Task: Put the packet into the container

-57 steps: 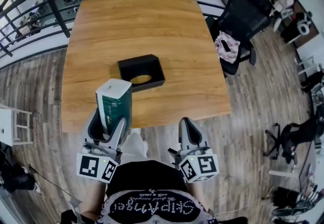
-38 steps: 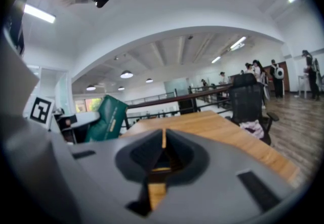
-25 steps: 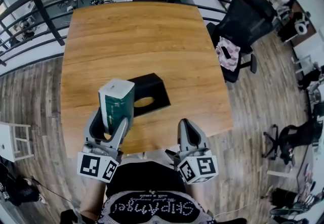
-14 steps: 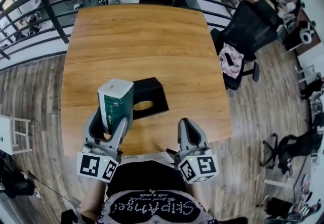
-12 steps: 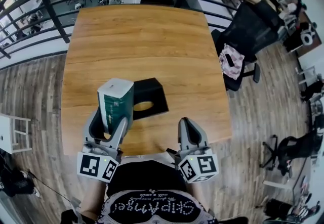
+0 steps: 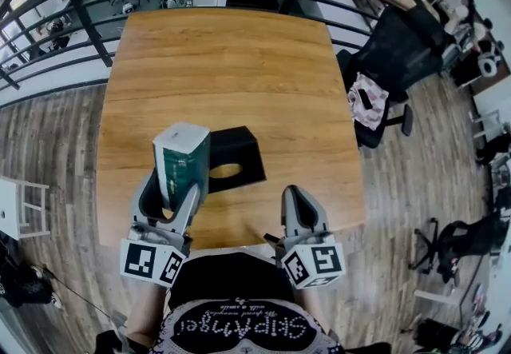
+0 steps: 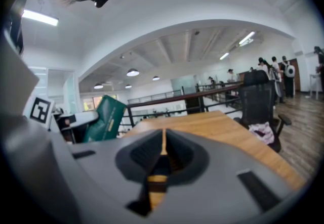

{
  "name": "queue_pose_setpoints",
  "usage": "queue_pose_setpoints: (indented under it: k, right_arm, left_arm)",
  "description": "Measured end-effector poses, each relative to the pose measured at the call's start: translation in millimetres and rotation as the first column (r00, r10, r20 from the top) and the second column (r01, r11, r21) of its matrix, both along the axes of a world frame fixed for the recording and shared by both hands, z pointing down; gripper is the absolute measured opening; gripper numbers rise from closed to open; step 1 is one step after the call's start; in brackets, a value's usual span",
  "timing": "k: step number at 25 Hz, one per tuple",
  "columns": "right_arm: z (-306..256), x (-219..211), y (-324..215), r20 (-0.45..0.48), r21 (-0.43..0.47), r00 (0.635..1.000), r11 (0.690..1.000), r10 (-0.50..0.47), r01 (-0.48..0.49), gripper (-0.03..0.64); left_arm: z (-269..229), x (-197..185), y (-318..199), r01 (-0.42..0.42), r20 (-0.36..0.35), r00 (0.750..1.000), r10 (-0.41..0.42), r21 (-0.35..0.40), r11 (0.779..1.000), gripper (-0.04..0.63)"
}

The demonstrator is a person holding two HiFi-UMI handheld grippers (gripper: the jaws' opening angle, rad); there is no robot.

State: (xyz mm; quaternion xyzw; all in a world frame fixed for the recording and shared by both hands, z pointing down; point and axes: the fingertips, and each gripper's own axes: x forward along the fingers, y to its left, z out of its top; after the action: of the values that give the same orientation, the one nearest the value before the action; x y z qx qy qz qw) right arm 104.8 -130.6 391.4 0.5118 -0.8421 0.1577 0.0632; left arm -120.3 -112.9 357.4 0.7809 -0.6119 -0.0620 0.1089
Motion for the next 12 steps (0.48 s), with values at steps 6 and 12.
queue_pose_setpoints:
  k: [6,12]
  right_arm:
    - [0.8,1.3,-4.7,0.002,-0.005,1.000,1.000,0.010,-0.010,0.041]
    - [2.0,2.9,-5.5,0.002,-0.012,1.000,1.000,0.025,-0.025,0.041]
  left_arm:
    - [-0.7,-1.2,-6.1,-0.005,0.009,1.000,0.005,-0.002,1.000,0.339]
    - [-1.3,-4.1,-9.9,-0.020,0.017,1.000,0.020,-0.008,1.000,0.339]
